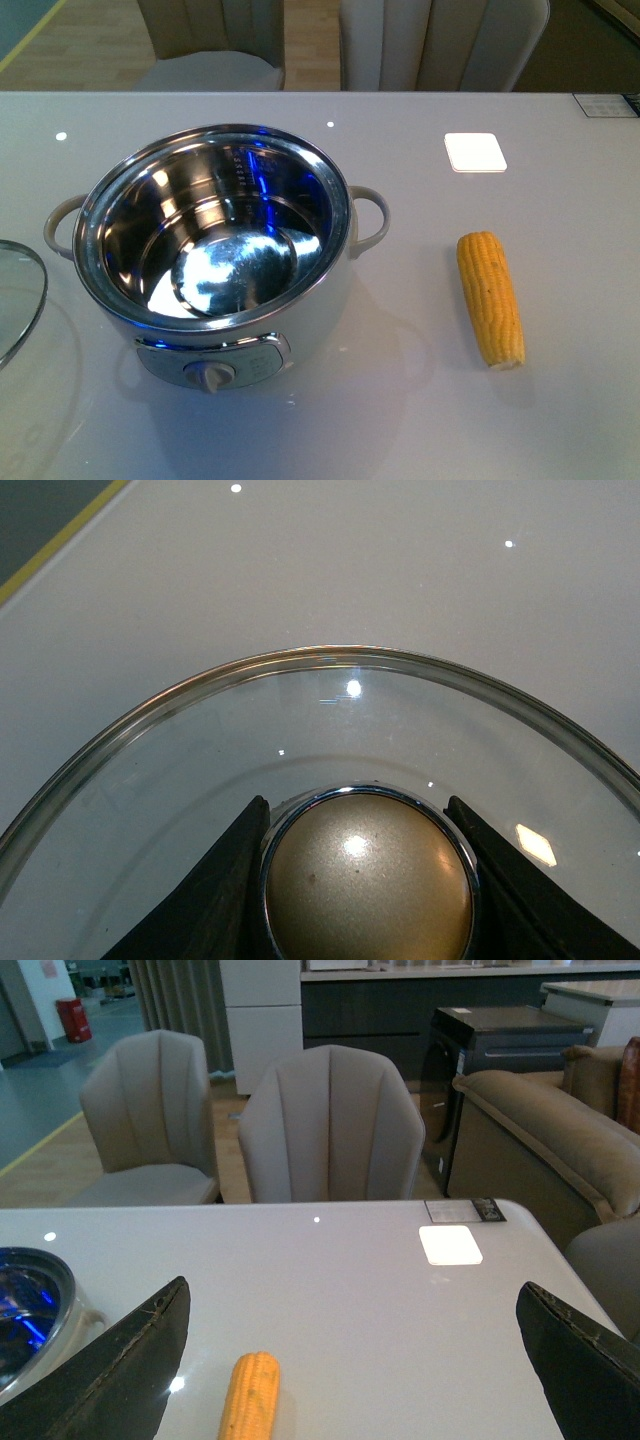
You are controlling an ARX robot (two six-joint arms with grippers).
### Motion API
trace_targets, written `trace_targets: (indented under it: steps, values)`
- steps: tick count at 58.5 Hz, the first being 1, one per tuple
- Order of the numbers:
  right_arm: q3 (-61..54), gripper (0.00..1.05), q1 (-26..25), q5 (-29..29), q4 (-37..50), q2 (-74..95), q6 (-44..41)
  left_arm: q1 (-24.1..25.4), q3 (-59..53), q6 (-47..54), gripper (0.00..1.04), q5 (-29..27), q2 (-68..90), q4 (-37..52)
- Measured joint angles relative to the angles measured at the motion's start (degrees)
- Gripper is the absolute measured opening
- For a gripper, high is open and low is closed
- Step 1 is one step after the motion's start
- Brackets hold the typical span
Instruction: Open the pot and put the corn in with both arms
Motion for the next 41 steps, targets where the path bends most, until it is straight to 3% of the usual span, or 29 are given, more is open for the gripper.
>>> trace_targets:
  steps: [8,16,27,41]
  values:
    - [0.0,0.96,0.0,0.0,0.0,0.0,0.0,2.6,8.9,-1.0,0.44,3.7,8.0,-1.2]
    - [0.0,0.96,0.0,0.1,0.0,0.0,0.0,4.1,23.2,-1.9,0.44,1.7,12.5,-7.2]
    - [0.0,0.96,0.0,0.0,0.0,0.0,0.0,3.9,25.6,-2.1,0.44,0.5,13.3,-9.3]
    - [0.0,0.96,0.0,0.0,0.0,0.0,0.0,2.8,25.9,0.0,0.44,-1.1,17.5,-3.1]
